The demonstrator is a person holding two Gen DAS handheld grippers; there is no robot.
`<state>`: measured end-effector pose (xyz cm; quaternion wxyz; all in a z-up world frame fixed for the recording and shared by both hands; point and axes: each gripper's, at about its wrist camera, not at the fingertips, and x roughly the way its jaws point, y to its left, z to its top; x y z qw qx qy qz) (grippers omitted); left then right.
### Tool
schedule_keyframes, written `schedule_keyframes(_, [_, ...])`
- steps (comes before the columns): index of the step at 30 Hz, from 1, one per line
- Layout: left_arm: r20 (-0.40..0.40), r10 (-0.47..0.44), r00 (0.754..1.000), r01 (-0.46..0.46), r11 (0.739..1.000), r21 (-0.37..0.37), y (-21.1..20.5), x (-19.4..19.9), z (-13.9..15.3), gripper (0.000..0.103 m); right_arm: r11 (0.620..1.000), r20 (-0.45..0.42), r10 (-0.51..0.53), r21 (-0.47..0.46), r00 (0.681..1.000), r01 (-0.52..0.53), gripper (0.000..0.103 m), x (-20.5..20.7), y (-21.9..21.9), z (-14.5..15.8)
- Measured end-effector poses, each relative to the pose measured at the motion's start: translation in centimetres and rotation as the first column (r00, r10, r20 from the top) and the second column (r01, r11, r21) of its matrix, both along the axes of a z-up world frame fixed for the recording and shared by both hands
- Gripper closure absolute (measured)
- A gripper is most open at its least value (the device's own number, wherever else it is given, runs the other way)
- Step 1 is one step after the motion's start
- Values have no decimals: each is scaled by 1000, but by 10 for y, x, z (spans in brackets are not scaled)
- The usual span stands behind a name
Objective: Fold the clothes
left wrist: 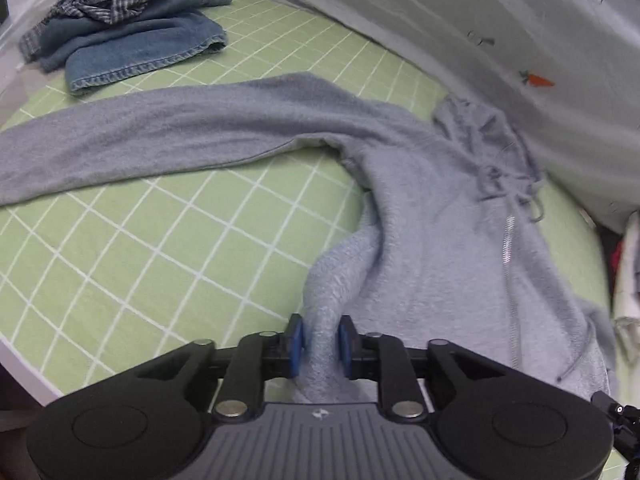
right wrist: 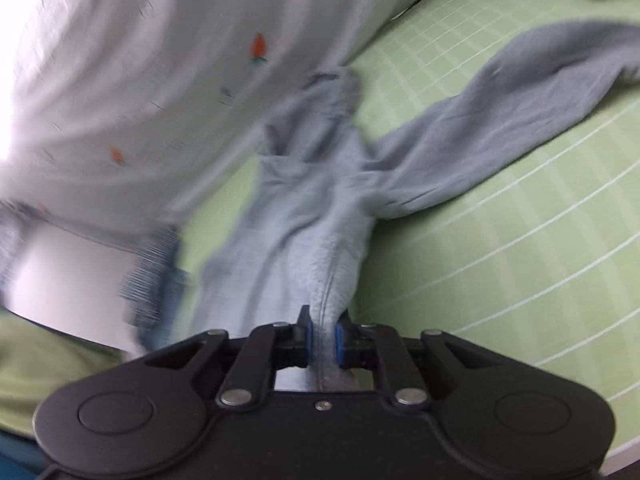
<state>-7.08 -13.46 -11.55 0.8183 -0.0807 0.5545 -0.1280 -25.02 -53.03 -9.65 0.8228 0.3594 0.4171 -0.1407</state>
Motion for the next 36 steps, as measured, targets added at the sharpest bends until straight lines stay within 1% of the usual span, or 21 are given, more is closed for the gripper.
schedule_keyframes(1, [-26,10,1000,-9,999,38,-3,0,-6,67,998,-75,-13,-55,997,9,73,4,1,-6])
schedule_keyframes(2, [-38,11,999,-9,998,66,-5,0,-8,66,997,-92,-22,-80,996,15,72,5,1,-7])
schedule_keyframes(4, [-18,-11,1000,13,996,89,-7,-2,-6,57,993,-96,-35,-116,995,24,57,5,4,-7])
schedule_keyframes(5, [2,-20,1000,19,995,93,-8,-1,-4,49,991,-85,-43,-129,995,32,42,4,5,-6])
schedule_keyframes(6, [18,-26,1000,24,995,100,-9,0,-2,43,989,-82,-43,-143,996,31,35,7,6,-6])
schedule_keyframes(11, [85,-64,994,49,985,168,-22,19,9,42,976,-88,2,-218,996,-21,34,38,4,-5])
schedule_keyframes(13, [127,-91,988,66,980,186,-33,31,14,32,966,-73,24,-253,997,-42,29,56,3,-4])
schedule_keyframes(14, [153,-114,982,84,978,191,-40,39,15,30,960,-59,36,-275,998,-51,27,69,3,-3])
schedule_keyframes(16, [205,-176,963,133,969,206,-61,60,13,26,945,-29,61,-321,998,-67,25,98,3,-2])
schedule_keyframes(18, [256,-231,939,175,959,224,-85,91,5,24,936,6,80,-343,997,-73,20,133,-8,-13])
schedule_keyframes(21, [325,-305,895,230,941,249,-120,137,-7,24,925,59,109,-372,992,-79,19,188,-24,-32])
schedule_keyframes(23, [346,-327,879,258,938,232,-143,172,-17,24,930,62,116,-357,991,-87,22,223,-36,-51])
schedule_keyframes(26, [329,-347,878,327,938,117,-176,216,-31,24,933,102,118,-352,988,-75,20,255,-44,-60])
schedule_keyframes(28, [299,-346,889,357,934,18,-200,233,-38,24,938,128,130,-336,983,-81,23,266,-45,-60])
schedule_keyframes(29, [287,-346,893,363,932,-7,-211,239,-40,24,940,131,142,-330,981,-92,35,270,-46,-60])
schedule_keyframes(30, [281,-344,896,362,932,-14,-221,245,-43,26,940,130,155,-323,979,-106,61,275,-46,-60])
schedule_keyframes(31, [285,-349,893,366,931,-8,-231,248,-45,33,941,129,167,-317,977,-119,76,279,-46,-60])
schedule_keyframes(32, [303,-362,881,376,927,16,-241,247,-44,44,942,130,164,-313,978,-117,94,282,-49,-60])
schedule_keyframes(33, [308,-369,877,382,924,21,-248,249,-44,86,944,131,157,-310,979,-110,94,285,-51,-60])
schedule_keyframes(34, [298,-368,881,385,923,2,-254,253,-44,95,946,132,149,-307,980,-103,95,287,-54,-59])
schedule_keyframes(36, [287,-363,886,386,922,-23,-264,262,-45,96,944,137,124,-320,983,-75,95,294,-61,-58])
